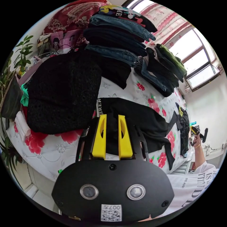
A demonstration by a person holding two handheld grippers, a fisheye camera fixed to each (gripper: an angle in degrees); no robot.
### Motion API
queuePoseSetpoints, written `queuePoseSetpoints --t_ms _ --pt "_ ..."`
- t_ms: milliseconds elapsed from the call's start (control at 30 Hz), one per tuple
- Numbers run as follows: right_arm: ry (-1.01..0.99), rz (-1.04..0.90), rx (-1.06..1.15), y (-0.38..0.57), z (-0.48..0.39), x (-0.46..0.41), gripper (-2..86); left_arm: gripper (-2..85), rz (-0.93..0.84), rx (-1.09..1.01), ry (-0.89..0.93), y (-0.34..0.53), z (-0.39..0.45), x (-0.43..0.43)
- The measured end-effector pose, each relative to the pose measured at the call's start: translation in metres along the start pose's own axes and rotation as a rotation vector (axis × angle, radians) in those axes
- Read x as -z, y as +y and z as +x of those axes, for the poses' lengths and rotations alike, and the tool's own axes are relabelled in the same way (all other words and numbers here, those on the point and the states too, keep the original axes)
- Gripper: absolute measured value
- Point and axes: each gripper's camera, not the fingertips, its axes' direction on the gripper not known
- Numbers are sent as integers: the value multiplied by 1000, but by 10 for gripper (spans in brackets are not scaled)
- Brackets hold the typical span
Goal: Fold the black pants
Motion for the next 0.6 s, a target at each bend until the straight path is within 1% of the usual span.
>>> queuePoseSetpoints --t_ms 100,167,267,300,367,400,433,467,500,533,567,600 --pt "-101 -139 53 51 -19 -47 63 78 -4 37 -58 15 -13 -1" --pt "-145 -237 71 114 -31 -68 70 79 -23 87 -99 31 -25 -2" --pt "-68 -349 102 188 -40 -80 80 87 -62 163 -126 58 -40 -10" --pt "-54 -375 108 199 -41 -81 82 91 -87 183 -123 65 -43 -16" --pt "29 -491 149 228 -41 -89 90 91 -128 214 -111 69 -45 -28" --pt "51 -511 162 233 -41 -92 91 86 -155 229 -93 69 -43 -39" --pt "84 -552 184 240 -41 -100 89 77 -159 244 -118 69 -42 -43" --pt "95 -596 196 247 -41 -112 84 61 -131 224 -225 68 -34 -43" --pt "105 -624 195 250 -41 -119 79 49 -143 203 -311 66 -28 -46" --pt "146 -586 234 251 -48 -119 67 43 -153 192 -332 65 -25 -47" --pt "162 -602 279 249 -55 -122 52 24 -166 160 -357 64 -21 -48" --pt "165 -613 298 248 -57 -123 43 9 -181 106 -329 63 -20 -49"
